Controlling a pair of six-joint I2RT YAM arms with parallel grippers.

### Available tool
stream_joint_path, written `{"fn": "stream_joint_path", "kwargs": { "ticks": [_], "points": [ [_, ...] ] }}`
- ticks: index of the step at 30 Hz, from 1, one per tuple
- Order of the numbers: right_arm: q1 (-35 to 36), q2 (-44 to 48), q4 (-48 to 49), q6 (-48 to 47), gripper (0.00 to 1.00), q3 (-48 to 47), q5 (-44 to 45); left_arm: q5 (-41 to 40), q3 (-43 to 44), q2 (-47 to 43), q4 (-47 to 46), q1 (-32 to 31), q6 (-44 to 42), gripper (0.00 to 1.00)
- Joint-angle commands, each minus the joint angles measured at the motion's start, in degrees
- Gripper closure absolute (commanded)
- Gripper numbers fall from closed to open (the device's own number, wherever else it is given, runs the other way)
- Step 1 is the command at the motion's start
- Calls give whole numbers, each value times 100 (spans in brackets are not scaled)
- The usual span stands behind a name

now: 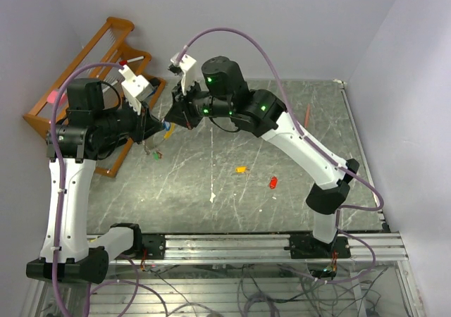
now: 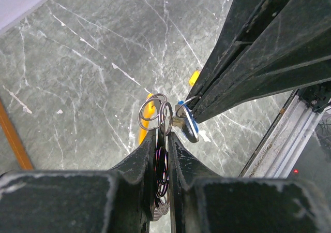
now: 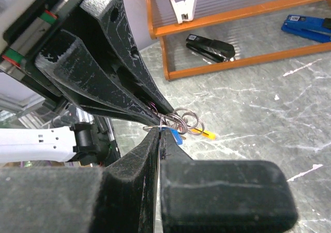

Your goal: Put the keys on the keyring

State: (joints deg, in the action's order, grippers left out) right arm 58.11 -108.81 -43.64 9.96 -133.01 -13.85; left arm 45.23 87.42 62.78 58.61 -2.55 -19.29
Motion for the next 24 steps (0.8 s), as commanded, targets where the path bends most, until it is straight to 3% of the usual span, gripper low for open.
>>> {"fn": "stream_joint_path", "kwargs": {
  "ticks": [1,24],
  "points": [
    [10,-122,27,76,100,-261,45,10,99,-73,18,-70,-113,93],
    [21,-46,-370,69,100,-127,-184,-313,272,12,318,-188,-529,93]
  ]
}}
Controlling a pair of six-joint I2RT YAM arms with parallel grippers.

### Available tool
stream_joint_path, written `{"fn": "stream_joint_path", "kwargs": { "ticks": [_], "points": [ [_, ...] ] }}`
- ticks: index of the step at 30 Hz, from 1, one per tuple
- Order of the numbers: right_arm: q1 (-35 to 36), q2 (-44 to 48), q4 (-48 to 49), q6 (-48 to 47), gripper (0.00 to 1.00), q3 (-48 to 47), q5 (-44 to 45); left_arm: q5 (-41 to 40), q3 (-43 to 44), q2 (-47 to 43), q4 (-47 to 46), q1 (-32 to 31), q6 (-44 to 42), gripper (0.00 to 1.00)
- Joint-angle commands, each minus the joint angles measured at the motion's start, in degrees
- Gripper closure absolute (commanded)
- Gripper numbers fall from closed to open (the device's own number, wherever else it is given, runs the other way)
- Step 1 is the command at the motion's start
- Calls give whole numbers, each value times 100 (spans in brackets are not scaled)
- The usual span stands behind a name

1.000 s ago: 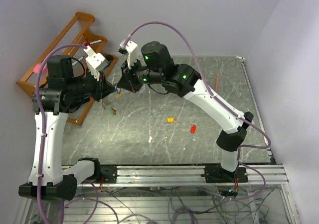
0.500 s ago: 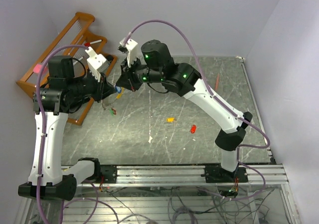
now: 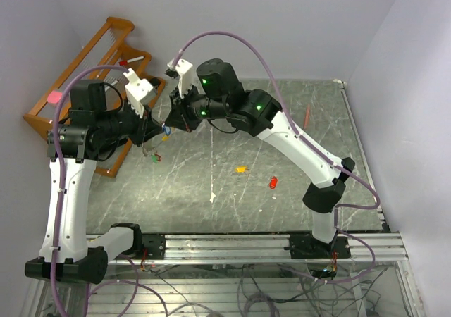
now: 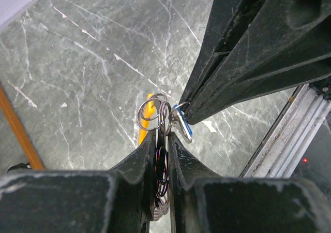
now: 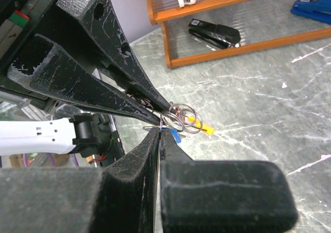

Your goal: Put the keys on the keyring

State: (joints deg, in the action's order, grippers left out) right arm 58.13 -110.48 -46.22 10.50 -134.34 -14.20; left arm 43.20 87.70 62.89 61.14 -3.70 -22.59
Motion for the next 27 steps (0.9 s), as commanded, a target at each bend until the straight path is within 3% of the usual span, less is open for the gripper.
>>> {"fn": "stream_joint_path", "kwargs": {
  "ticks": [1,27],
  "points": [
    [15,110,-137,7,100,5,-208,-154,285,22,105,-81,-257,93],
    [31,406,71,66,100,329,-465,-295,481,65,756,-271,-1207,93]
  ]
}}
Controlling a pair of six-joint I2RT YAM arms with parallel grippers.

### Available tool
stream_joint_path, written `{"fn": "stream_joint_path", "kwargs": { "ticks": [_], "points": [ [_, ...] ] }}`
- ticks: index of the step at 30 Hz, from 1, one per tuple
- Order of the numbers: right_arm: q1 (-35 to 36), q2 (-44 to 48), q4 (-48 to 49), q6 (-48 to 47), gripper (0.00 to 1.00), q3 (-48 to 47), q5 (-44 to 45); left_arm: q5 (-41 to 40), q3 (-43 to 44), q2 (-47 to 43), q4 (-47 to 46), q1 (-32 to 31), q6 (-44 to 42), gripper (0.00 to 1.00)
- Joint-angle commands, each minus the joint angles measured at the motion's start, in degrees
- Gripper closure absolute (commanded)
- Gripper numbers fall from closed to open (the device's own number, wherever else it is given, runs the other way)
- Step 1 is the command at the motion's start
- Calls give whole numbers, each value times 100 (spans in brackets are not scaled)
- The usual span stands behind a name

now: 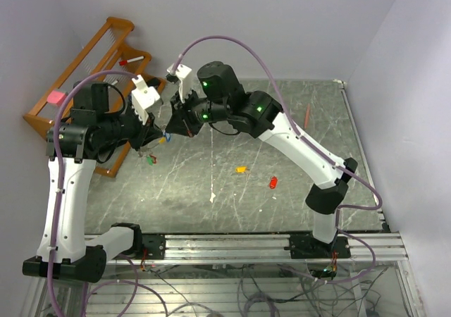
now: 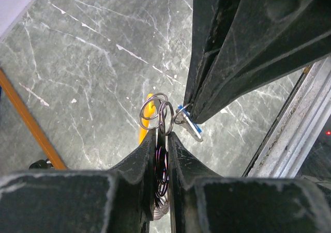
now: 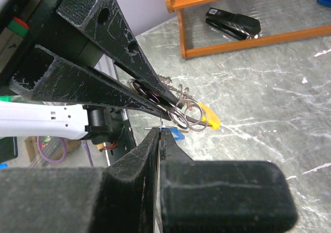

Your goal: Put the keys on the keyring

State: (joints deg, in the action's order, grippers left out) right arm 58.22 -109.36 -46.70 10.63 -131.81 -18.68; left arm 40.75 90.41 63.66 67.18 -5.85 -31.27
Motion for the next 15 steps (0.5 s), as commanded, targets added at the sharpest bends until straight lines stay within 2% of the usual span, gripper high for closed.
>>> {"fn": "stream_joint_path", "kwargs": {
  "ticks": [1,15],
  "points": [
    [20,301,122,65,100,84,-10,-24,225,-9,162,-57,-352,93],
    [16,204,128,182,100,155,-109,45,397,50,181,-118,-319,93]
  ]
}}
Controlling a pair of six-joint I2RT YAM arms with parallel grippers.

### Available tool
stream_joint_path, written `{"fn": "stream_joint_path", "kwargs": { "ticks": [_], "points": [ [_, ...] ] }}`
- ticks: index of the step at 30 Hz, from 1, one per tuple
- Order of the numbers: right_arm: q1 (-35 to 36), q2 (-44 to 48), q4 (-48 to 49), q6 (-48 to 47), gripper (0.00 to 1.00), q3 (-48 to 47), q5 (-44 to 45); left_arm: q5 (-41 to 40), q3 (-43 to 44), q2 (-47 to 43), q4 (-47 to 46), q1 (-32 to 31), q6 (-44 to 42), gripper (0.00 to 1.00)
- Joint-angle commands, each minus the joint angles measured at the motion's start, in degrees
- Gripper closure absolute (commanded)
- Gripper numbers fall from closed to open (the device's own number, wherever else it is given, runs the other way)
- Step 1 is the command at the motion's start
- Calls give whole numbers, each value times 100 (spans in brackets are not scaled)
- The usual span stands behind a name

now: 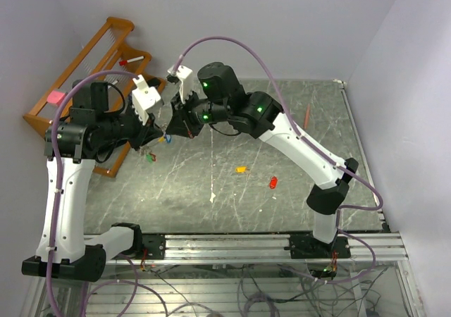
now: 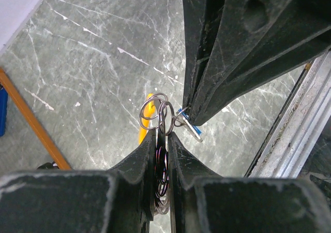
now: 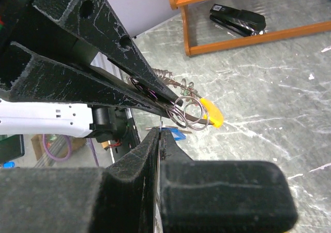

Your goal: Put the keys on the keyring

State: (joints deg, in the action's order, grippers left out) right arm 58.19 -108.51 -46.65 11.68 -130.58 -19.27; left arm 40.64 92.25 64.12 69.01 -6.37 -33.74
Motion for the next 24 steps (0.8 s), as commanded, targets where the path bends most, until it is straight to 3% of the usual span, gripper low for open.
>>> {"fn": "stream_joint_path", "kwargs": {
  "ticks": [1,24],
  "points": [
    [18,119,156,94,100,34,-32,57,210,4,6,-74,-72,93],
    [24,-111,2,220,100,-295,310,-1,289,-72,16,-215,17,93]
  ]
}}
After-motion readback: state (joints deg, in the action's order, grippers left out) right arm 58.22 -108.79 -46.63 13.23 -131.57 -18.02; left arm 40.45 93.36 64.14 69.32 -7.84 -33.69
